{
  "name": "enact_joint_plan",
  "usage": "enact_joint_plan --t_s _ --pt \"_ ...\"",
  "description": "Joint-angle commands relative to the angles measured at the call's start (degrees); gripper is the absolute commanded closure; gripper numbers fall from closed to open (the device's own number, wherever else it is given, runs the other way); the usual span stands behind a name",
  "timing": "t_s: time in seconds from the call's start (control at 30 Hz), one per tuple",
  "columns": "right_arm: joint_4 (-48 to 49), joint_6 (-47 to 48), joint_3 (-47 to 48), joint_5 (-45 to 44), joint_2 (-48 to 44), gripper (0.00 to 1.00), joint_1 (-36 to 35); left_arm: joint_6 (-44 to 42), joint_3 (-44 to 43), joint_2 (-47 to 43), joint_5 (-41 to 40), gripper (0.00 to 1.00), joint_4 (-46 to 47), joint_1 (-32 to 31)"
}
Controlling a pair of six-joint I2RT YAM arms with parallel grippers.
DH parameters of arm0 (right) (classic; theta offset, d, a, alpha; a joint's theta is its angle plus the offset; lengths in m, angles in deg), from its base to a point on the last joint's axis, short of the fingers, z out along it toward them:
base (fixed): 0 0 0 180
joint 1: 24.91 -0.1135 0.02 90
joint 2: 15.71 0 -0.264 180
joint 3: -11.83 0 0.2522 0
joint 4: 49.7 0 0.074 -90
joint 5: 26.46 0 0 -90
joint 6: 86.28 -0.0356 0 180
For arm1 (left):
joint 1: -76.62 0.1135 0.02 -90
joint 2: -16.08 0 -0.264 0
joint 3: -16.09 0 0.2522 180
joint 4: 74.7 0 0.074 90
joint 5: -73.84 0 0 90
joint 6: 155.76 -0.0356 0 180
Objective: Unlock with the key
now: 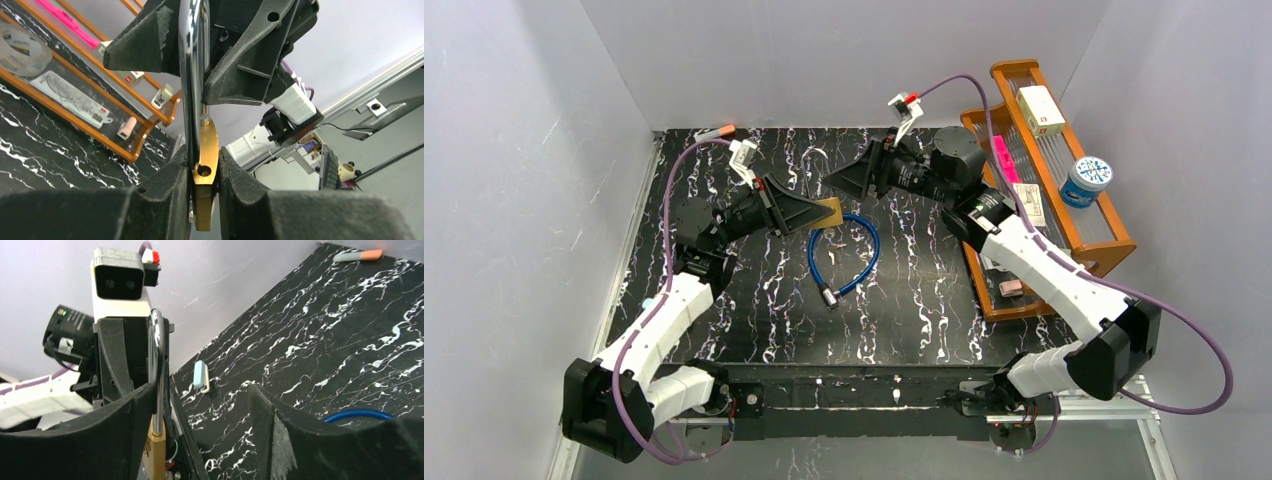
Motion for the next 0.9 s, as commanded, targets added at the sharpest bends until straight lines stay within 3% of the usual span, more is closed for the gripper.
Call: enact_joint_plan --t_s 0.0,0.3,0.47,0.63,0.87 --pt "-6.32 7.82 4.84 2.85 1.05 0.31 -0.11 -0.62 -1.58 -2.66 6.05 1.0 5.07 -0.56" --pt "2.33 5.23 -0.53 4.46 1.54 0.97 1.61 -0.23 -2.55 -4.2 11.89 1.0 4.99 -0.61" --pt "6.93 0.8 -4.04 -1.6 -1.08 0.99 1.72 -4.38 -1.03 -3.69 8.47 1.0 -1.43 -0.56" --pt "5.6 0.24 -4.7 -8.03 -2.28 0.99 1.54 -16.03 -2.22 -3.09 -3.51 1.0 -21.6 -0.57" --pt "2.6 -2.69 -3.18 -16.51 0.36 0.99 -1.34 -17.08 -2.84 -0.05 -14.47 0.96 -29.75 -0.56"
